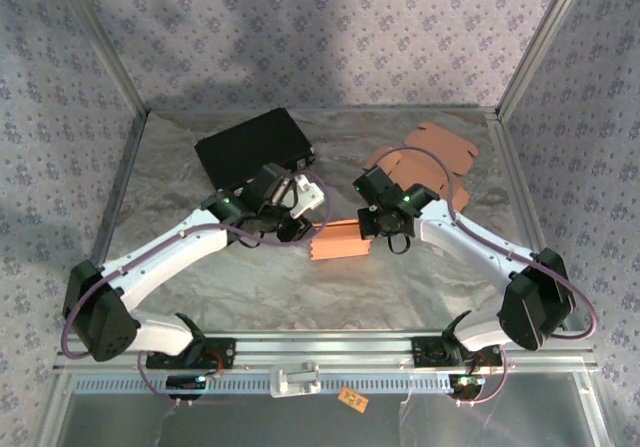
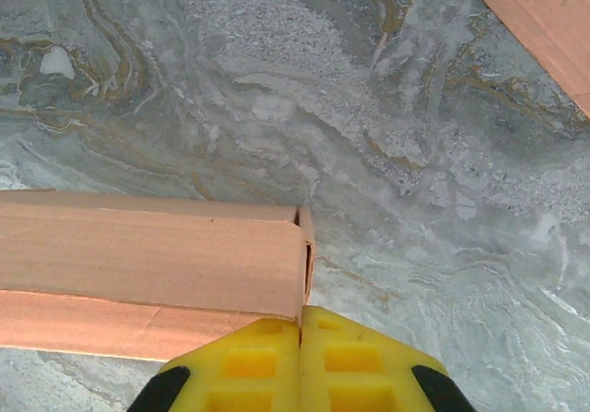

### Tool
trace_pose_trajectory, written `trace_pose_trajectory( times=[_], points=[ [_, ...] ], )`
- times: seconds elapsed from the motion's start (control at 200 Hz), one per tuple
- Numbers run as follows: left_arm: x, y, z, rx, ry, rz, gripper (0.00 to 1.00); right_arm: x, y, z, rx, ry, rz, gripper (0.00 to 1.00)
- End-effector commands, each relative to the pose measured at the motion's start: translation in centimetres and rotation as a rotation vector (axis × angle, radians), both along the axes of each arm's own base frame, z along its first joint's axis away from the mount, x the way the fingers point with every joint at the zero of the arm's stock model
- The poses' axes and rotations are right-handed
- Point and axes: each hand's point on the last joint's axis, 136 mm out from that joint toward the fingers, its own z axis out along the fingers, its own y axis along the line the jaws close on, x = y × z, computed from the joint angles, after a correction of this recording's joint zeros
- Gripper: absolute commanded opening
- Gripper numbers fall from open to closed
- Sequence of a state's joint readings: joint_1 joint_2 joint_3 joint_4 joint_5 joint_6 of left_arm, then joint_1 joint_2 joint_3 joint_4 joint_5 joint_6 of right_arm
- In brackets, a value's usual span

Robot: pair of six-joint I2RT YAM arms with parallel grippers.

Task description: Fold the paper box

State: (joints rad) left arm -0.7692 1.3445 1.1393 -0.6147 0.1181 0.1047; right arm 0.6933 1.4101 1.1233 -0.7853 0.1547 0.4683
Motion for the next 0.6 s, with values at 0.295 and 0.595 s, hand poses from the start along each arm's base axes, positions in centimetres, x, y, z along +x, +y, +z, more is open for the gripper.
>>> trace_pose_trajectory(
  times=[0.295,0.595],
  points=[
    [-1.0,-0.7,-0.8,0.011,0.197,-0.028,0.38,0.1,0.0,0.2,-0.023,0.011,-0.019,0.00],
    [-0.8,-0.4,-3.1,0.088,0.197,-0.040,0.38,0.1,0.1,0.3,-0.019,0.012,-0.016,0.00]
  ],
)
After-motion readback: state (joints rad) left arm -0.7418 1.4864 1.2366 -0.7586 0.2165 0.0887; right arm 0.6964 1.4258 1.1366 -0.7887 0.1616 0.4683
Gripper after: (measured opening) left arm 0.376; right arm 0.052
